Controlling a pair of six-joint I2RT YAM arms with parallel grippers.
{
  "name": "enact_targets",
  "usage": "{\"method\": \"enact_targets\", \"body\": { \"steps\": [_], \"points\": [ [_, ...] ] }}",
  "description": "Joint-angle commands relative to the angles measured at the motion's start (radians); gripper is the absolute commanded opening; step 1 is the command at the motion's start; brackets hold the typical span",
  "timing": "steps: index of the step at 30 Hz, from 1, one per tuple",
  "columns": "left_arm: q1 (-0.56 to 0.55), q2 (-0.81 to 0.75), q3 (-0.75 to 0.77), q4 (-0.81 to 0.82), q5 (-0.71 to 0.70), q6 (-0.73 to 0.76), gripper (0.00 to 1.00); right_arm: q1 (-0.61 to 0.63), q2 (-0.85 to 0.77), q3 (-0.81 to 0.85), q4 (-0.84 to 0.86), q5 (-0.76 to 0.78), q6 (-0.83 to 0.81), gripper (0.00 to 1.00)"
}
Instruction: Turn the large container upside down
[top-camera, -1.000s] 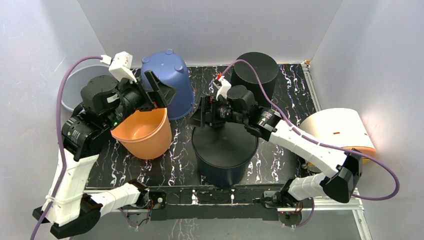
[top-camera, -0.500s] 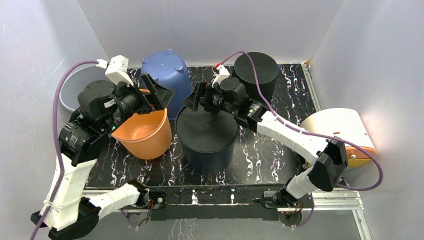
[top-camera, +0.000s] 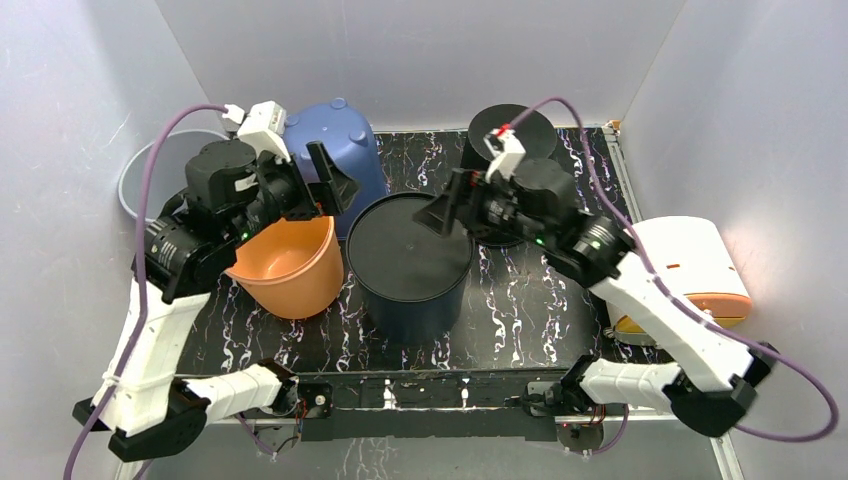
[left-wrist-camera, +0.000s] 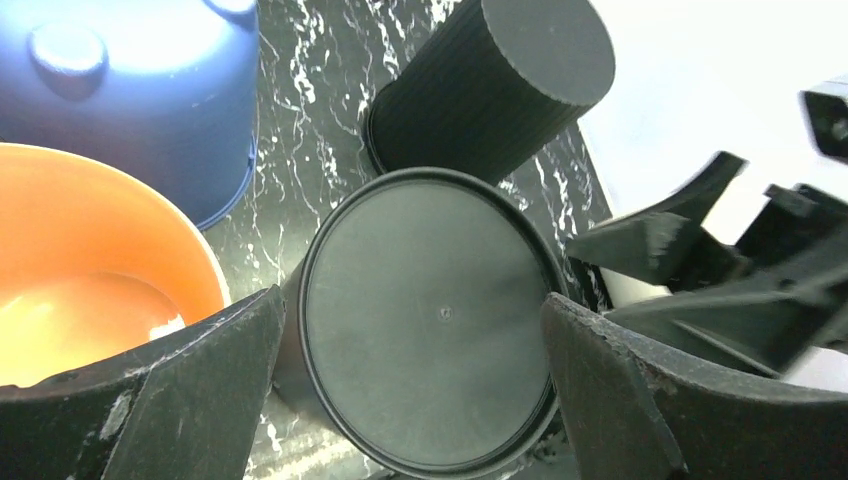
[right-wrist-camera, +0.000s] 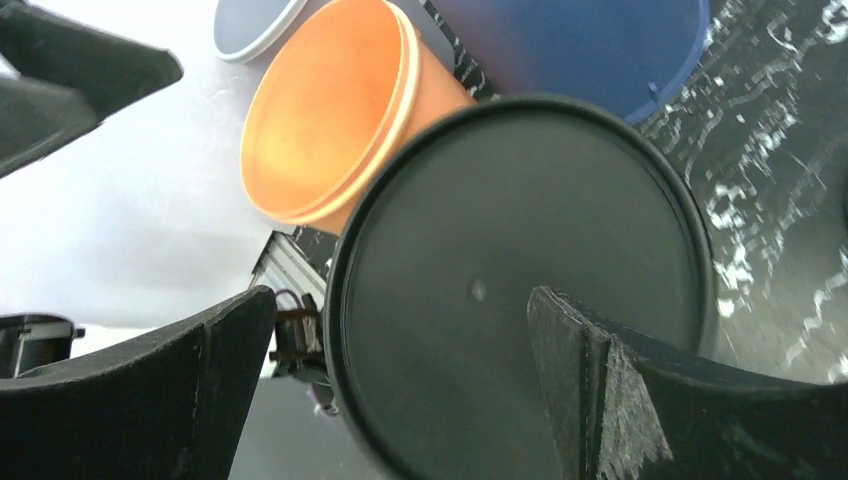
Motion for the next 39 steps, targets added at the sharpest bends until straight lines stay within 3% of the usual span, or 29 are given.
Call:
{"method": "enact_targets", "body": {
  "steps": [1, 5, 8, 12, 22, 27, 33, 39],
  "points": [
    [-0.002, 0.067, 0.067, -0.11, 0.136, 0.069, 0.98, 0.001, -0.134, -0.037, -0.2, 0.101, 0.049, 0.98],
    [-0.002, 0.111, 0.014, -0.118, 0.295, 0.086, 0.98, 0.001, -0.209, -0.061, -0.331, 0.31, 0.12, 0.98],
    [-0.004, 0.116, -0.058, -0.056, 0.412, 0.062, 0.98, 0.0, -0.198, -0.1, -0.393, 0.34, 0.19, 0.98],
    [-0.007, 0.159, -0.134, -0.023, 0.563, 0.036, 0.98, 0.001, -0.152, -0.129, -0.356, 0.332, 0.257, 0.98],
    [-0.034, 0.218, -0.272, 0.178, 0.485, -0.058, 0.96, -0.003, -0.11, -0.156, -0.223, 0.337, 0.275, 0.98],
    [-0.039, 0.301, -0.316, 0.295, 0.528, -0.049, 0.98, -0.002, -0.188, -0.134, -0.308, 0.396, 0.238, 0.98],
    [-0.03, 0.467, -0.197, 0.317, 0.486, 0.04, 0.98, -0.002, -0.295, -0.048, -0.436, 0.397, 0.178, 0.98],
    [-0.01, 0.708, 0.073, 0.307, 0.53, 0.099, 0.98, -0.002, -0.398, -0.153, -0.446, 0.291, 0.19, 0.98]
  ]
}}
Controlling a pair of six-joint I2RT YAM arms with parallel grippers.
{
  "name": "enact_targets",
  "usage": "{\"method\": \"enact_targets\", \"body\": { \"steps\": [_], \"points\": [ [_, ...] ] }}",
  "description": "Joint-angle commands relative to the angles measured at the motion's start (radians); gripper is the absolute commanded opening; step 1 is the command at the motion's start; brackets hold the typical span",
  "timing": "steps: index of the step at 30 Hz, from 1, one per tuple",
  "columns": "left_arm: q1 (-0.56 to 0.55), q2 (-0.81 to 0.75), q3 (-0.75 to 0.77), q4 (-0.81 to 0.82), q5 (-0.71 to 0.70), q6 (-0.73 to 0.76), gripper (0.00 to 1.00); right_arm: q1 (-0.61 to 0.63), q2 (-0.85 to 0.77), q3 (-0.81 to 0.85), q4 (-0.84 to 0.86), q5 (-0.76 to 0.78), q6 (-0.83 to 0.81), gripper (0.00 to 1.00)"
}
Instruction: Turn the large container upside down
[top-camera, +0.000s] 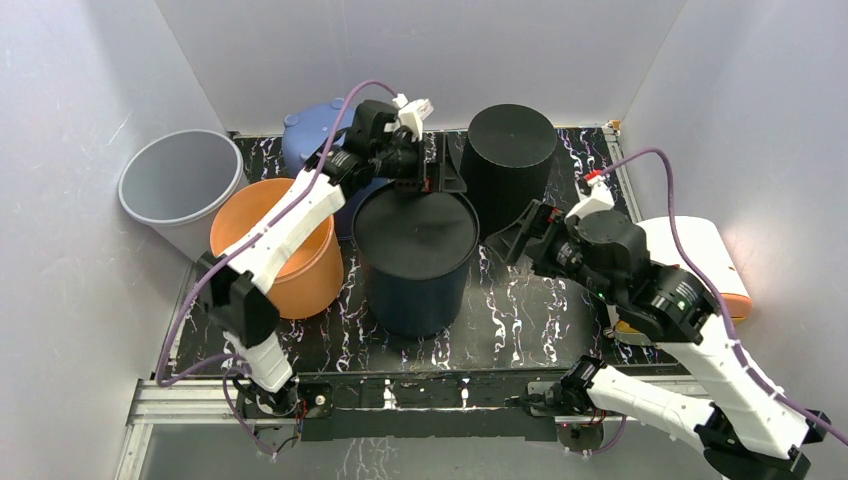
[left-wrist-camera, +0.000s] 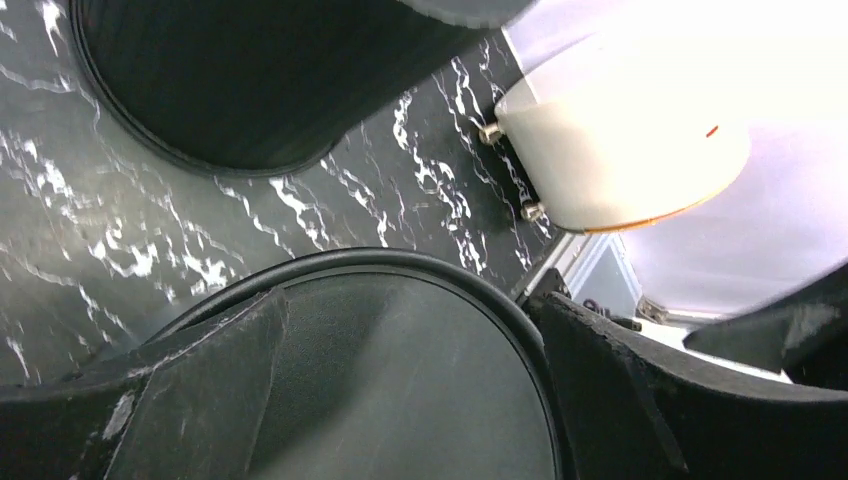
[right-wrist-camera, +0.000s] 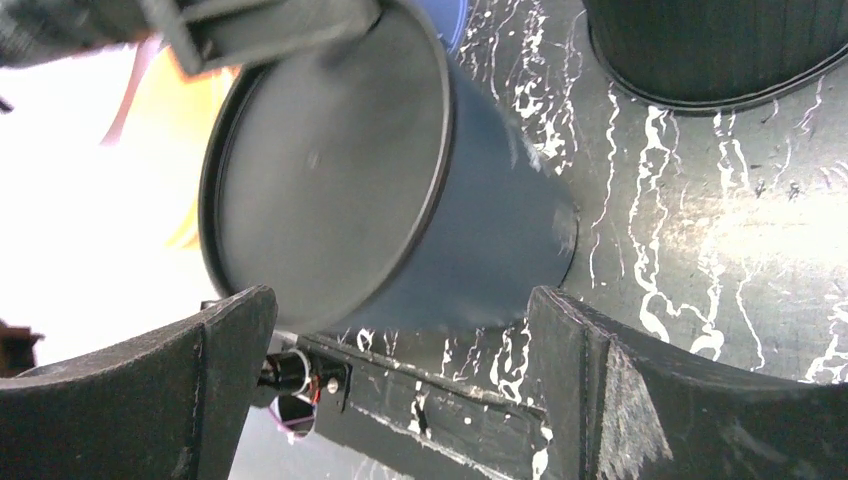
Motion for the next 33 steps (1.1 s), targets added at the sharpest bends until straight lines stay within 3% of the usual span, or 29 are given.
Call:
{"method": "enact_targets", "body": {
  "steps": [1, 10, 26, 33],
  "points": [
    [0.017, 0.167, 0.163, -0.062, -0.004, 0.078, 0.98, -0.002, -0.06, -0.069, -0.008, -0.075, 0.016, 0.98],
    [0.014, 0.29, 0.416, -0.123, 0.017, 0.099, 0.98, -0.001, -0.153, -0.392, 0.293, -0.342, 0.096, 0.97],
    [0.015, 0.126, 0.251, -0.08, 0.022, 0.06, 0.99, 0.0, -0.163, -0.681, 0.63, -0.474, 0.269, 0.97],
    [0.015, 0.112, 0.256, -0.087, 0.022, 0.06, 0.99, 0.001, -0.197, -0.72, 0.667, -0.468, 0.325, 0.97]
  ]
}}
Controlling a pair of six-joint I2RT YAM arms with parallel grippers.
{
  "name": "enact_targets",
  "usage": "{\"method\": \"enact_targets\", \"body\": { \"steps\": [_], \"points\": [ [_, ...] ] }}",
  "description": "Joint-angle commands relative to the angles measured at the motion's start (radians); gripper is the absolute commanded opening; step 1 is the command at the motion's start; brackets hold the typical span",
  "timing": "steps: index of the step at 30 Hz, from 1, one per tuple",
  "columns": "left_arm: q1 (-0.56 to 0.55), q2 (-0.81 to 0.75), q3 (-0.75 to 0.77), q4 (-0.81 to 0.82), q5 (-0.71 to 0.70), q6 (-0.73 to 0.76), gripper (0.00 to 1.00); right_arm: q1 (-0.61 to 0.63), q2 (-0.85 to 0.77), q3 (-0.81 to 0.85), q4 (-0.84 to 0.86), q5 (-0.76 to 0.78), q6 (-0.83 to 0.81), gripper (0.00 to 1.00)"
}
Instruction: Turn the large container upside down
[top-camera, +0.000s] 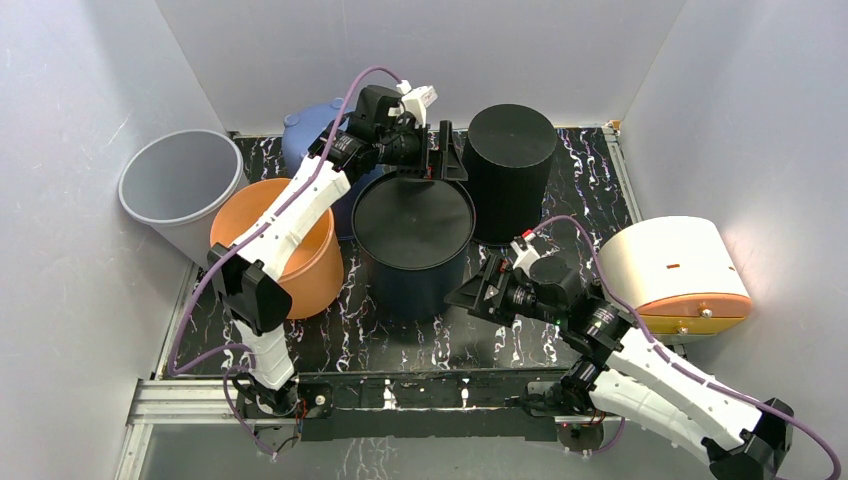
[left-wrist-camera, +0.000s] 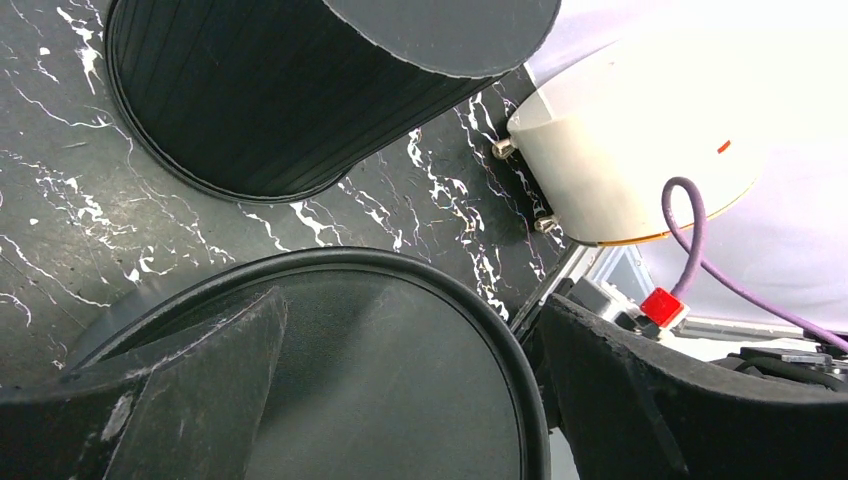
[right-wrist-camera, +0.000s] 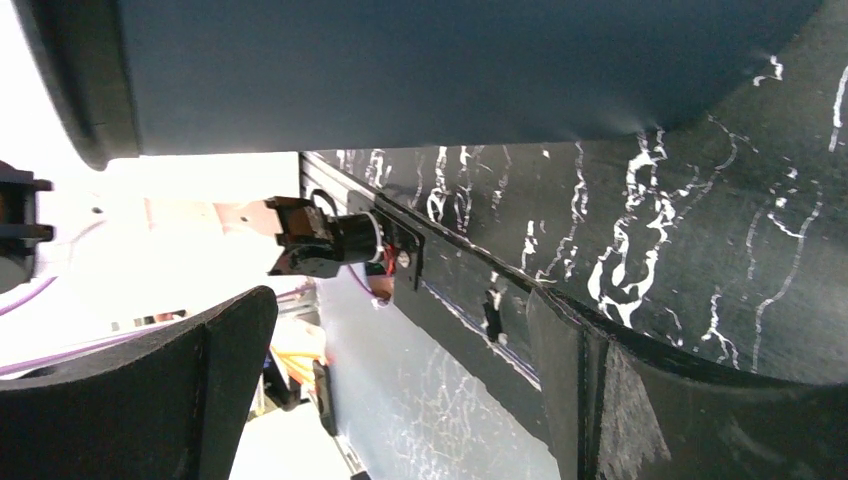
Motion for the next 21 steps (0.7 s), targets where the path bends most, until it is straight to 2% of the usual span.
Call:
{"method": "enact_targets", "body": {
  "steps": [1, 11, 21],
  "points": [
    [0.003, -0.047, 0.013, 0.008, 0.008, 0.002, 0.98, 0.0, -0.037, -0.003, 0.111, -0.01, 0.05, 0.97],
    [0.003, -0.025, 0.151, -0.031, 0.036, -0.004, 0.98, 0.0, -0.037, -0.059, 0.166, -0.027, 0.101, 0.97],
    [0.001, -0.121, 0.181, -0.062, 0.003, -0.011, 0.98, 0.025, 0.053, -0.139, 0.418, -0.027, 0.212, 0.96]
  ]
}}
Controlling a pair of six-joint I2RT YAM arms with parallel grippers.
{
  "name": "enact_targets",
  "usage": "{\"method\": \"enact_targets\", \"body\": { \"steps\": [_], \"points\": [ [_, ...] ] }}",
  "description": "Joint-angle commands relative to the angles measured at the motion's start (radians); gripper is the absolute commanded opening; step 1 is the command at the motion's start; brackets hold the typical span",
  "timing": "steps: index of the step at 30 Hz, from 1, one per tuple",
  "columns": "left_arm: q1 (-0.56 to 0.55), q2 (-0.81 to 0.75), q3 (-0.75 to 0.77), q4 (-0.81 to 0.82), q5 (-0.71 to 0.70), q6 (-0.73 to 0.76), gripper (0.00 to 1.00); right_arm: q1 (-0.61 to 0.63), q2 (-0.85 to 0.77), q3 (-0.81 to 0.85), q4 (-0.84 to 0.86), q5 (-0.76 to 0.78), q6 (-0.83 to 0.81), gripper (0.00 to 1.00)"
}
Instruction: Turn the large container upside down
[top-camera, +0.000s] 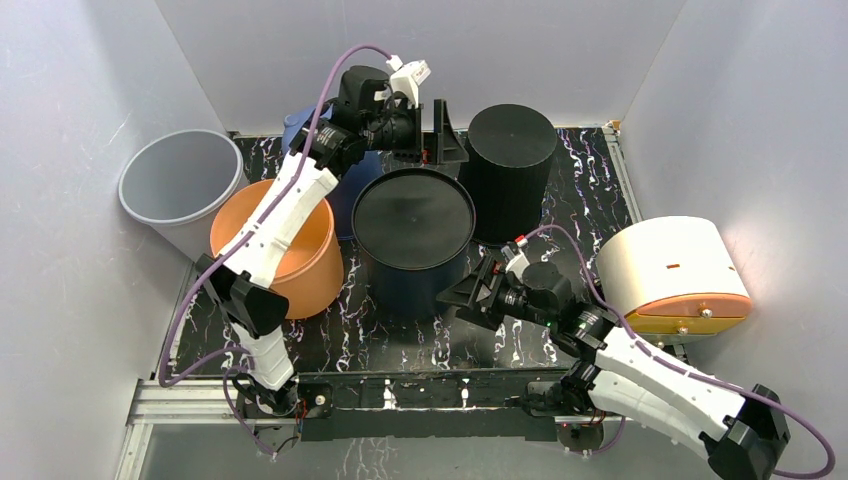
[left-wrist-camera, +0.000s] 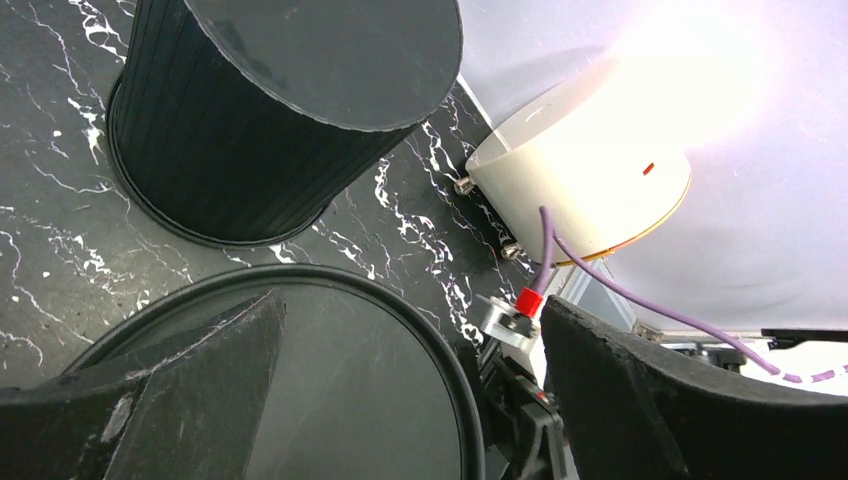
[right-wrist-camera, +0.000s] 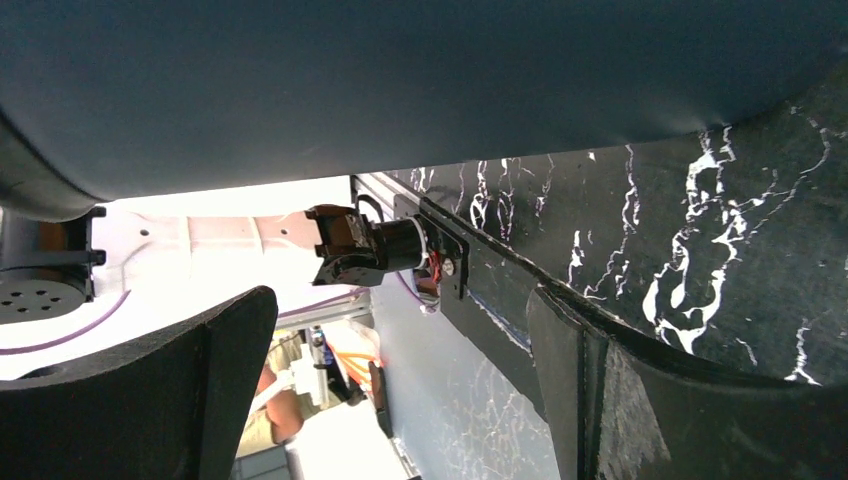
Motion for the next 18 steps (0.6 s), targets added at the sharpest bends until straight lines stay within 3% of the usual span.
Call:
{"method": "enact_targets", "body": {
  "steps": [1, 10, 18],
  "points": [
    [0.002, -0.114, 0.038, -0.035, -0.02, -0.002, 0.98, 0.03, 0.02, -0.051, 0.248, 0.028, 0.109, 0.96],
    [0.002, -0.216, 0.019, -0.086, -0.106, 0.005, 0.98, 0.084, 0.036, -0.152, 0.43, 0.177, 0.232, 0.97],
    [0.002, -0.275, 0.001, -0.153, -0.195, 0.016, 0.98, 0.101, 0.243, -0.129, 0.676, 0.184, 0.267, 0.97]
  ]
}}
